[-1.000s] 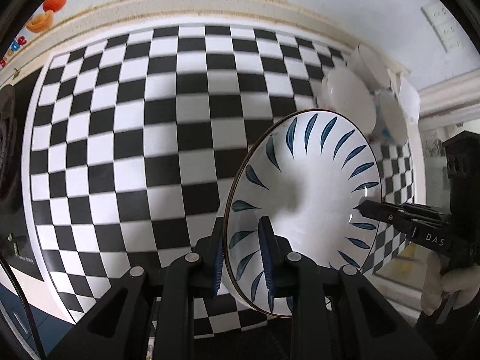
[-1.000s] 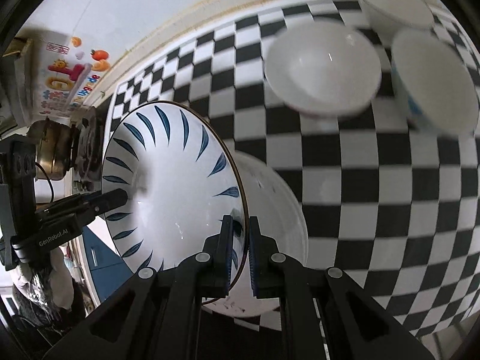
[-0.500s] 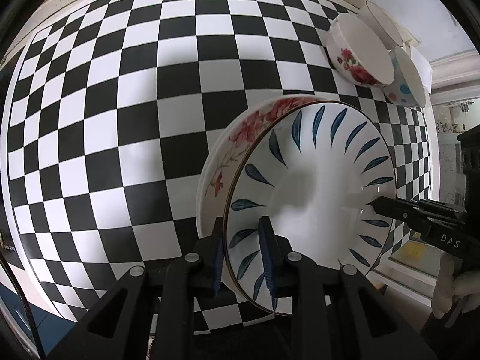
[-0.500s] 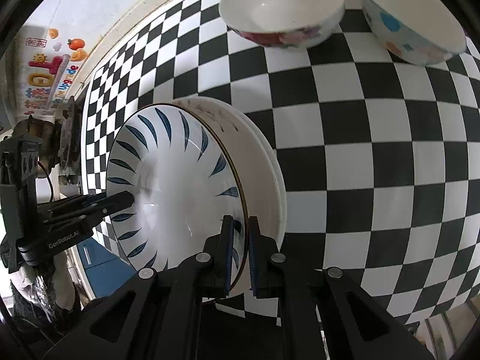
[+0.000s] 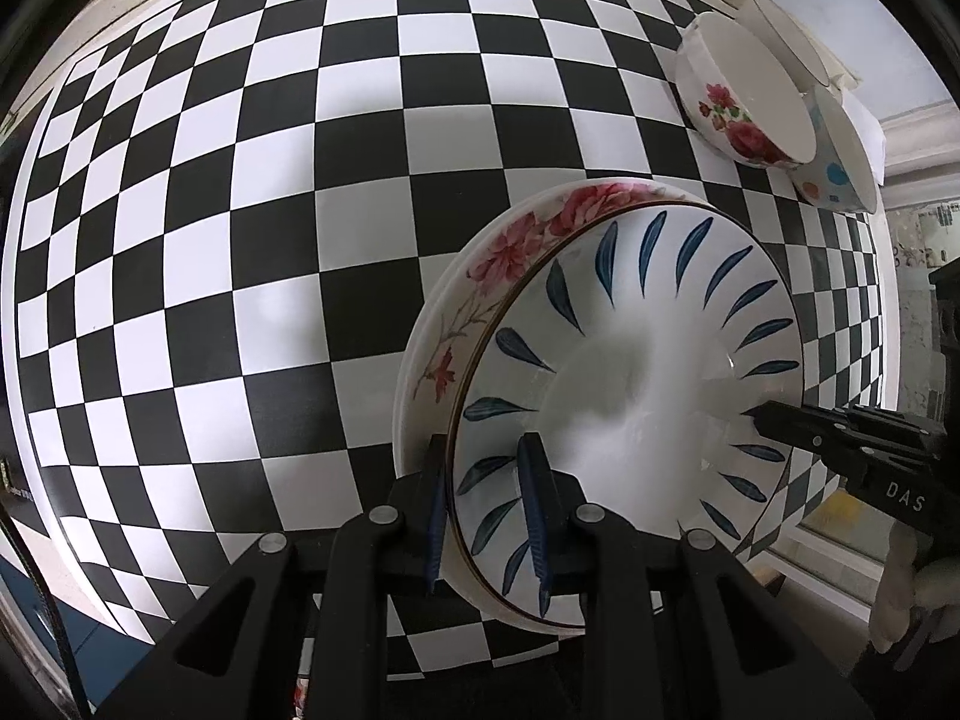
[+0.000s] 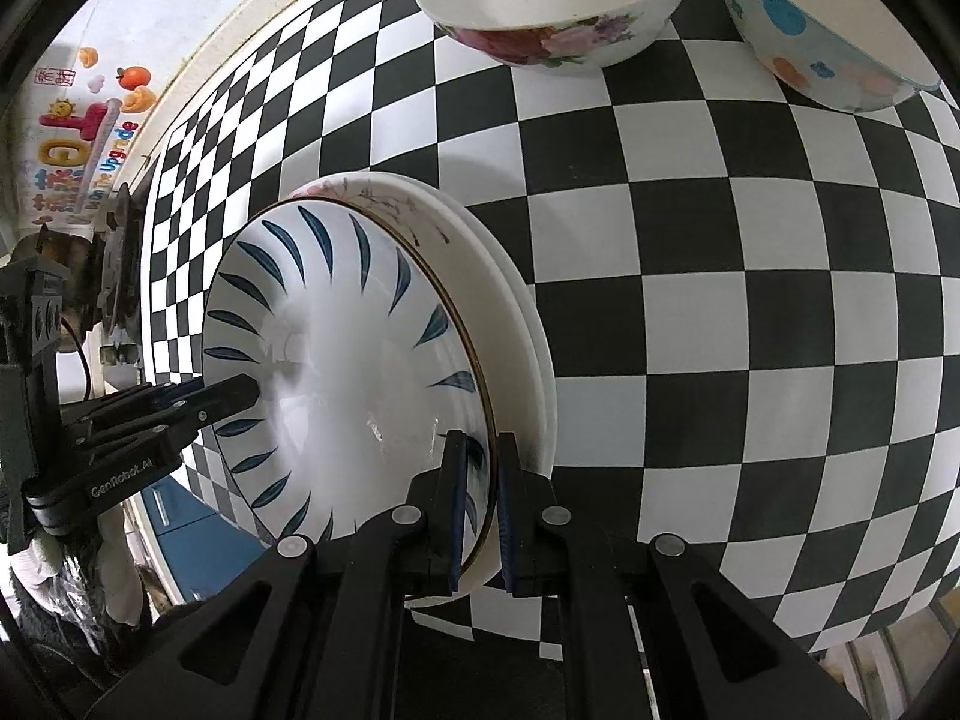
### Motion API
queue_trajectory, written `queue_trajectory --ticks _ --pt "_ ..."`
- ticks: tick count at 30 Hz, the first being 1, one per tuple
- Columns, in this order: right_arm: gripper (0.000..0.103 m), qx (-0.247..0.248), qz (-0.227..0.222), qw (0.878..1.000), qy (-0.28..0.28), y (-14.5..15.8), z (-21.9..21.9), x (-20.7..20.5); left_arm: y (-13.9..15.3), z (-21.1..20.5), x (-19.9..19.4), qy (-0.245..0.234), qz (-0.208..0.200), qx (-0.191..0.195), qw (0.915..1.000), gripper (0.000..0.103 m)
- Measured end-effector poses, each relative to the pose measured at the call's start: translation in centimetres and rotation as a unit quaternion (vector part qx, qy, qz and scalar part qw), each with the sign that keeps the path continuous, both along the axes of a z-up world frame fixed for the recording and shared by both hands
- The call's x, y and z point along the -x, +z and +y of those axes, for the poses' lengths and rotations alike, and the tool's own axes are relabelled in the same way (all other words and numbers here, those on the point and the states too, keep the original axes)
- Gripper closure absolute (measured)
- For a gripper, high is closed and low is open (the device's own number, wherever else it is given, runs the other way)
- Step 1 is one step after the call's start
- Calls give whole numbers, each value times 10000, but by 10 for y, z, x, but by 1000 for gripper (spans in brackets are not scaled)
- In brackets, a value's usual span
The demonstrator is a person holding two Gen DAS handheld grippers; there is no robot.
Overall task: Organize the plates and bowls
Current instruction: 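Carry the three-plate stack across the cloth toward the bowls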
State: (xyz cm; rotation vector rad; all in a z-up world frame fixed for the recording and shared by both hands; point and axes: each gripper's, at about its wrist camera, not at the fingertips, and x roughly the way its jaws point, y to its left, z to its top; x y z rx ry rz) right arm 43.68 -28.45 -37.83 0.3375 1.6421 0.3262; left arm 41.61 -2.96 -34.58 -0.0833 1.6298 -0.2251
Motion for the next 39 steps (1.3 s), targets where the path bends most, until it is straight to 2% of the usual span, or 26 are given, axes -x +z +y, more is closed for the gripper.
queue_trajectory --ticks 14,28,35,39 --pt "92 80 -27 9999 -116 1 -2 -1 0 0 0 0 25 -62 10000 82" --pt "91 99 91 9993 -349 4 -7 1 -7 6 1 318 288 -24 9991 82" --pt "85 148 23 9996 -256 10 -4 1 2 8 0 403 178 -152 9989 82" --pt "81 421 -225 9987 -158 26 -2 0 17 3 2 461 -4 -330 9984 82"
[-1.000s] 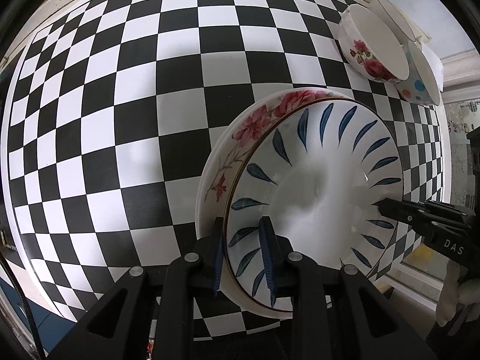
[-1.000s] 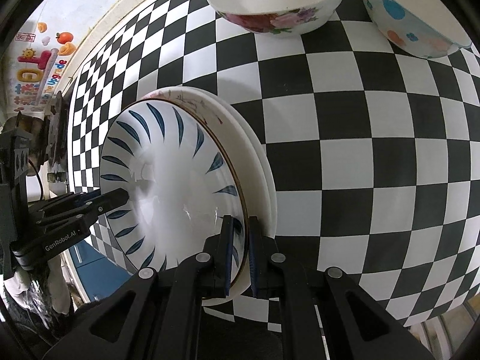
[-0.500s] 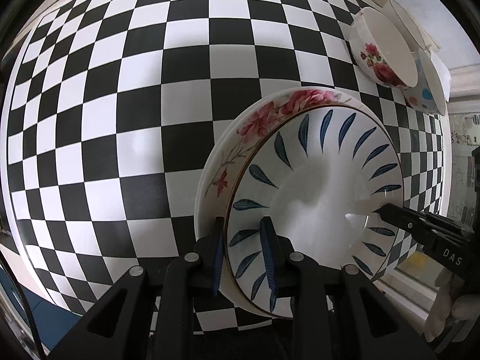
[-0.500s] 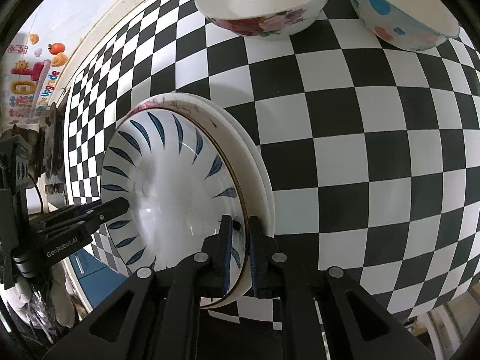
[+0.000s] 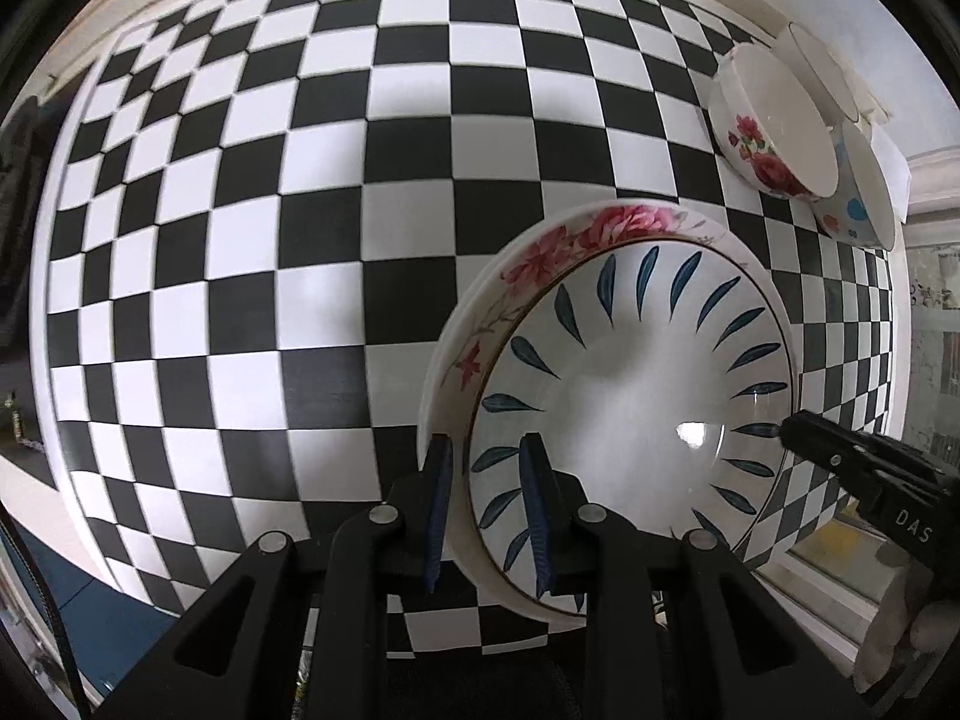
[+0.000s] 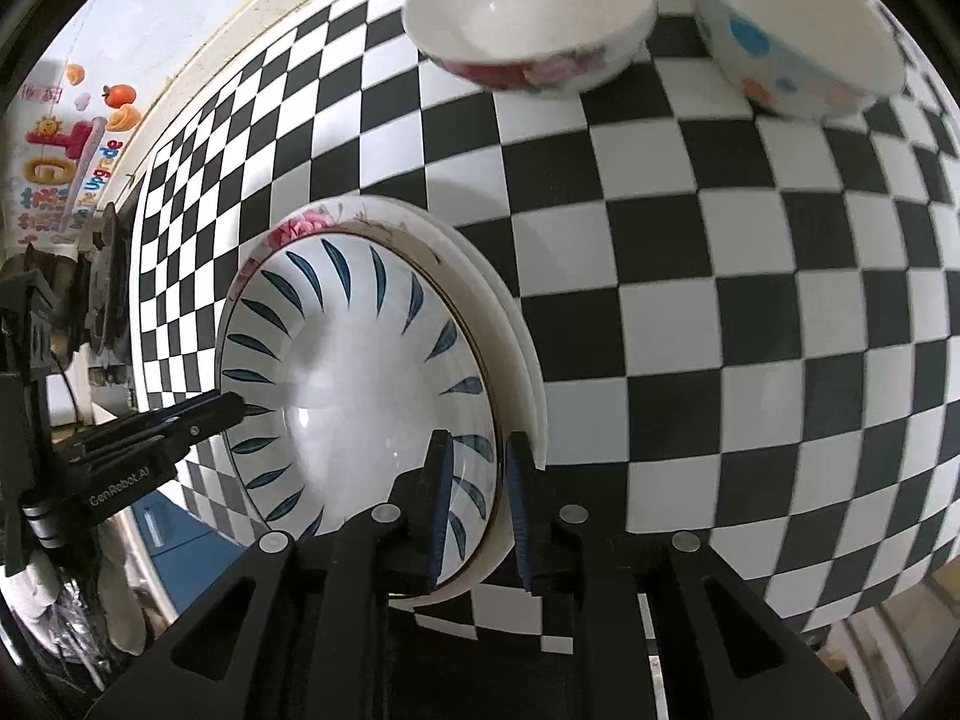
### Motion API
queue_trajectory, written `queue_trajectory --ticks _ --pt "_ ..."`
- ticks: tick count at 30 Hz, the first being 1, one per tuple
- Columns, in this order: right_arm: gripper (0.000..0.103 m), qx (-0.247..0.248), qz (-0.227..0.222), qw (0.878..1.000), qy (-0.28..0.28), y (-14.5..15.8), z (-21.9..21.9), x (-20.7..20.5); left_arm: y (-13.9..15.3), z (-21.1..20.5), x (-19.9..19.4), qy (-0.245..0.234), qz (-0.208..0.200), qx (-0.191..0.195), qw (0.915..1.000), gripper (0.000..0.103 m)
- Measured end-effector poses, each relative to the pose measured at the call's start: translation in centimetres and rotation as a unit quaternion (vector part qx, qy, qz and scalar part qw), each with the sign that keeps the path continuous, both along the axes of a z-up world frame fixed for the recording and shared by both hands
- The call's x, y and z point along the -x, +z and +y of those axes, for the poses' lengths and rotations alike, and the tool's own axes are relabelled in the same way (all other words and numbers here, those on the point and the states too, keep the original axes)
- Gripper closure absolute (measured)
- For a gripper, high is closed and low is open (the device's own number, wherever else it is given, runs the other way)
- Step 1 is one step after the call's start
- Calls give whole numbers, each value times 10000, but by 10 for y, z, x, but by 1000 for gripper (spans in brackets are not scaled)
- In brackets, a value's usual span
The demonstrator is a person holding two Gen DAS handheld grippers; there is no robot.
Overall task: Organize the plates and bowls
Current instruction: 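Carry the three-plate stack across the cloth toward the bowls, then lower the plate stack flat onto the cloth and open the grippers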
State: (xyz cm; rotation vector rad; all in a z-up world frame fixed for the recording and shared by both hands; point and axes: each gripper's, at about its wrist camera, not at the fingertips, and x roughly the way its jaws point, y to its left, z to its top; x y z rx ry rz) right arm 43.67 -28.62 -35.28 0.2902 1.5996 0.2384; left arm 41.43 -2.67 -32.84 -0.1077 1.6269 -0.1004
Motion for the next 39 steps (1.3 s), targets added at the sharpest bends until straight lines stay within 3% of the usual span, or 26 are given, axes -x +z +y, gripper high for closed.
queue_trajectory --ticks 3,7,13,24,30,35,37,39 --pt "77 410 -289 9987 57 20 3 4 17 -3 7 62 -167 -94 9998 82" --pt "76 809 -689 9941 193 58 14 21 60 -16 27 -71 -684 -319 9971 82" --pt "67 780 -1128 9904 144 121 22 53 122 -25 44 -199 -1282 -423 9906 82" --pt "64 902 -1863 9783 90 223 30 98 192 -25 75 -306 -1539 -40 9876 82" --pt "64 888 -1831 9790 121 237 35 104 214 -25 85 -484 -1679 19 9846 82" --pt "63 837 -1778 9805 -45 239 34 106 212 -20 82 -574 -1642 112 9847 82" --pt "41 739 -1714 9823 -169 233 32 101 208 -20 77 -641 -1606 189 9848 80" --pt "32 641 -1652 9837 -318 224 28 92 204 -20 70 -701 -1606 262 9842 77"
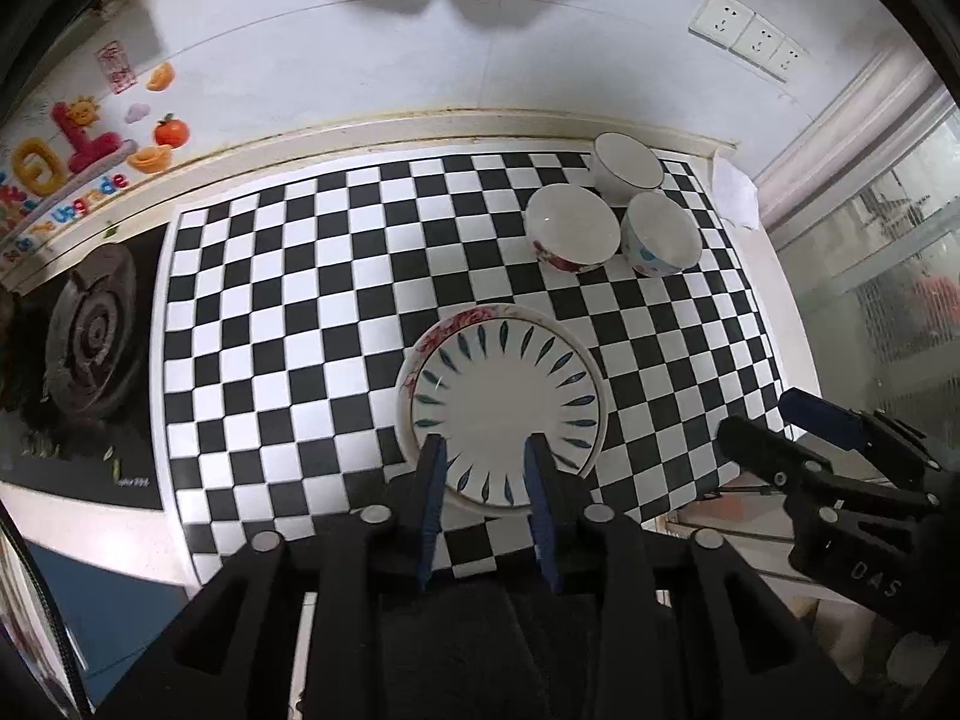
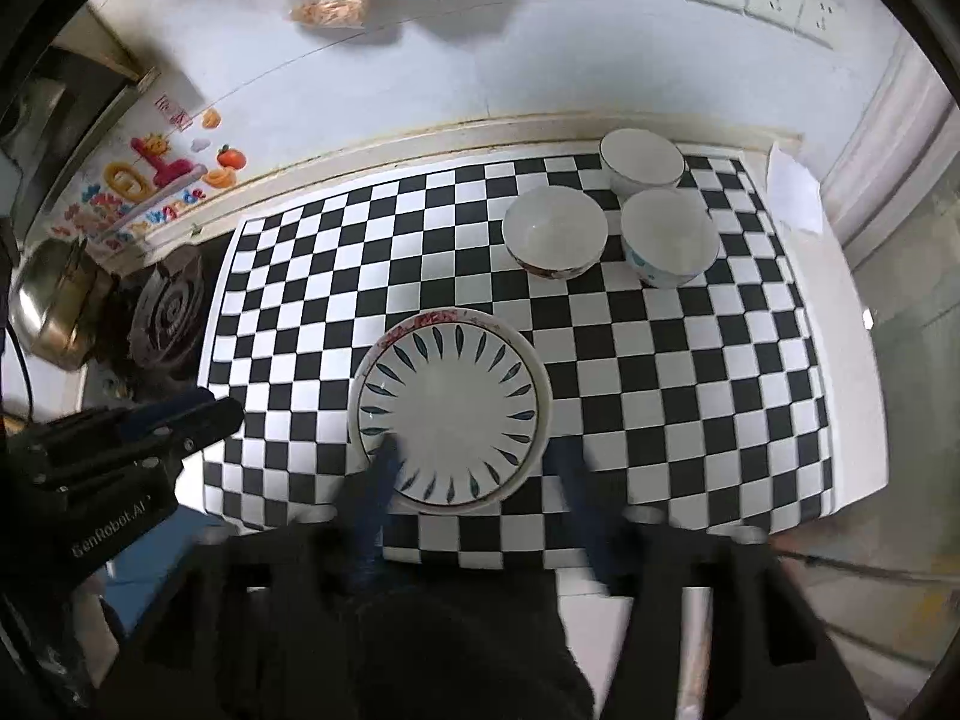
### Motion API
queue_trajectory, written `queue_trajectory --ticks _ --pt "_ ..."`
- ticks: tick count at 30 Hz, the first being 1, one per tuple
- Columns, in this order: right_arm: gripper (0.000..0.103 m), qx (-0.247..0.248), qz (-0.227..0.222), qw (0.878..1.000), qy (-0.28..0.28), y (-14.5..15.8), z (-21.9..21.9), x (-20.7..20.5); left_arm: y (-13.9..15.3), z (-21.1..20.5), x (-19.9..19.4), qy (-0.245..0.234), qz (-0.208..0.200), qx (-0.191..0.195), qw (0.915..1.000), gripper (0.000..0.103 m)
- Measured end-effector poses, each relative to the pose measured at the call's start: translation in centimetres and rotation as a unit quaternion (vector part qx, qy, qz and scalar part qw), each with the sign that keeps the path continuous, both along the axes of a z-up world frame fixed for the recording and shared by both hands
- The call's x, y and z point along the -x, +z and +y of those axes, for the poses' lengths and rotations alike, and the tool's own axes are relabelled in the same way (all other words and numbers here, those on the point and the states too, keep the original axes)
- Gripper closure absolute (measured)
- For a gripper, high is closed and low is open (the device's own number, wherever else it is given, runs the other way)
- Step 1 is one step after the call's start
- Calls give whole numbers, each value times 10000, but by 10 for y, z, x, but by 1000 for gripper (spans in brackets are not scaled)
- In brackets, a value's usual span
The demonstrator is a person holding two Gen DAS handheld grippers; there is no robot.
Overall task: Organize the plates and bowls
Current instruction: 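Lower the plate stack flat onto the cloth and open the grippers, then move both grippers toward the white bowls, then grip the plain white bowl's rim with both grippers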
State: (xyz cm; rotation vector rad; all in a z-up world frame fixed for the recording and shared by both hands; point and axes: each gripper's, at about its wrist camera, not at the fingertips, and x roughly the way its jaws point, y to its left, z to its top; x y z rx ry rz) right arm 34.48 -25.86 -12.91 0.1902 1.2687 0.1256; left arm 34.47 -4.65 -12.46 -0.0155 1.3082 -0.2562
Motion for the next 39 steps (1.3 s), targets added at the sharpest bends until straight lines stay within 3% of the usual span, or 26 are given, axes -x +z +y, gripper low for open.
queue_trajectory --ticks 4,10,14,17,21,24,27,28,30,33,39 --pt "32 -166 -20 9989 -434 -18 -15 -25 -11 -1 -28 -46 -167 -33 9998 77" --pt "32 -408 -42 9931 -1098 -61 -55 -86 -46 -9 -93 -103 -14 60 9999 77" --pt "32 -932 344 9860 -1335 -110 -83 -135 -86 -22 -140 31 512 301 9982 77" --pt "41 -1391 755 9764 -1471 -151 -98 -166 -119 -36 -173 230 891 518 9944 77" --pt "54 -1562 1133 9689 -1547 -193 -104 -192 -152 -58 -206 403 1246 637 9893 77" --pt "57 -1543 1286 9669 -1575 -217 -106 -210 -175 -74 -226 465 1497 642 9855 77" --pt "68 -1501 1396 9656 -1598 -232 -107 -221 -195 -90 -244 438 1722 578 9824 77" --pt "77 -1472 1434 9656 -1590 -237 -106 -226 -202 -94 -249 430 1764 464 9823 77" --pt "86 -1304 1487 9677 -1566 -243 -105 -231 -210 -101 -254 388 1770 358 9828 78" --pt "87 -1266 1418 9720 -1381 -245 -101 -240 -221 -113 -257 284 1797 209 9831 91" --pt "88 -1057 1363 9800 -992 -244 -91 -251 -221 -120 -247 451 1622 18 9857 95"
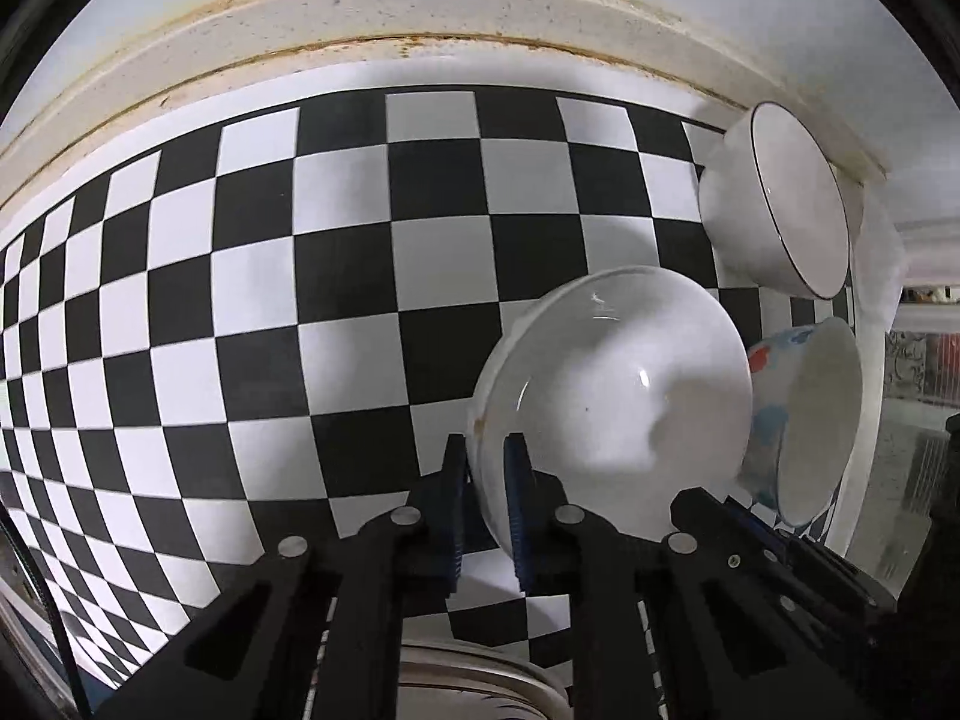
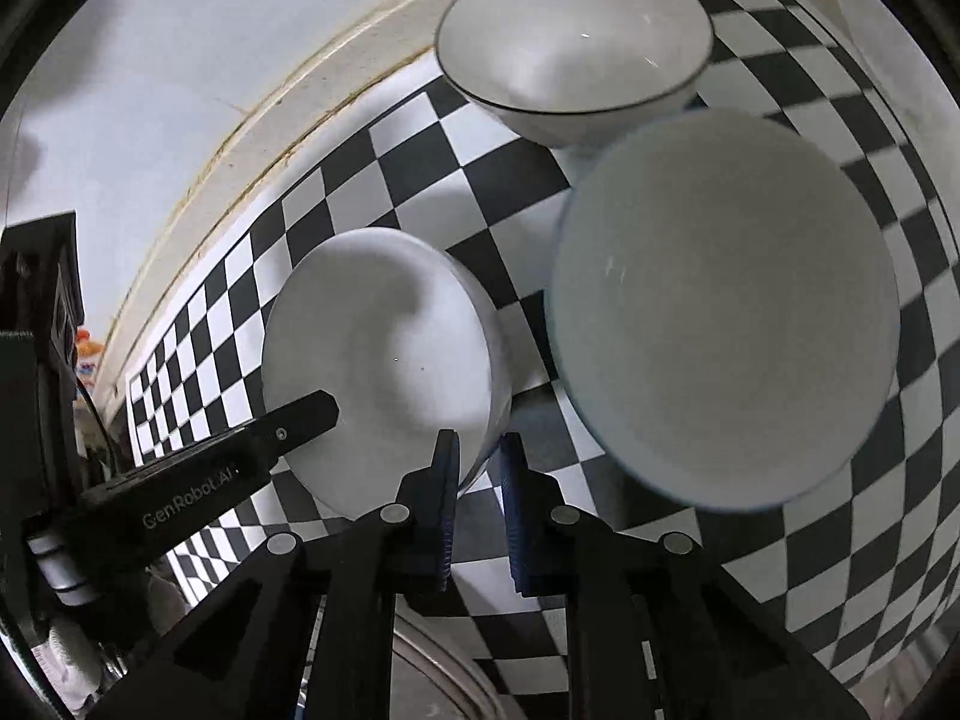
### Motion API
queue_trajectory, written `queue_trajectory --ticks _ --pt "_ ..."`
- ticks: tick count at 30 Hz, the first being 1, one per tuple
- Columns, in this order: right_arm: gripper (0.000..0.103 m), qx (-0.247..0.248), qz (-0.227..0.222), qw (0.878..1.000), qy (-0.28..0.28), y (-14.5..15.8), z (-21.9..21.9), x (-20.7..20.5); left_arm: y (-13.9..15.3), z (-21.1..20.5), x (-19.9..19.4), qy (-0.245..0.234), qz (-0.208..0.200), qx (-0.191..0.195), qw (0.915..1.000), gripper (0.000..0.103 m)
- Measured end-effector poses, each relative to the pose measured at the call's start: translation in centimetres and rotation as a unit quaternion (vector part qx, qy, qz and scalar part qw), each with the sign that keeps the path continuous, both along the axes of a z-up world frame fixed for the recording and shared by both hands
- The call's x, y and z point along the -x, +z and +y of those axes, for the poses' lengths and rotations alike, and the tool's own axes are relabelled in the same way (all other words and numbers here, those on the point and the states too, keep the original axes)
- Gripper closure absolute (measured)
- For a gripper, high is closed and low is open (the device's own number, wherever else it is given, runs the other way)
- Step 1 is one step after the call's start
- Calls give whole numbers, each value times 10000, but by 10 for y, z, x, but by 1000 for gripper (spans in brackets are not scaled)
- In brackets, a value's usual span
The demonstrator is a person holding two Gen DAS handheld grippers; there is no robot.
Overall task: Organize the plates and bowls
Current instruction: 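Grip the plain white bowl's rim with both grippers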
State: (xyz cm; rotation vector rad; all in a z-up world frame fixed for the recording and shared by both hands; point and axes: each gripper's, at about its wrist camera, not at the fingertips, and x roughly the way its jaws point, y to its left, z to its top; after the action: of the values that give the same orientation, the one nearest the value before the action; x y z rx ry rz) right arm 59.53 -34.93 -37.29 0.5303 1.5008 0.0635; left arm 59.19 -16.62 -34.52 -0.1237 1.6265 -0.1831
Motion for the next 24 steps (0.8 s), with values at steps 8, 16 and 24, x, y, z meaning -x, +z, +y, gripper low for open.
queue_trajectory --ticks 8,16,24 --pt "88 -151 -159 9994 284 17 -10 20 27 -1 34 93 -317 -32 9994 95" --pt "88 -137 -442 9975 525 53 -26 63 59 -8 76 132 -539 201 9983 95" --pt "88 -78 -543 9968 582 80 -61 124 78 -30 117 -159 -564 420 9974 94"
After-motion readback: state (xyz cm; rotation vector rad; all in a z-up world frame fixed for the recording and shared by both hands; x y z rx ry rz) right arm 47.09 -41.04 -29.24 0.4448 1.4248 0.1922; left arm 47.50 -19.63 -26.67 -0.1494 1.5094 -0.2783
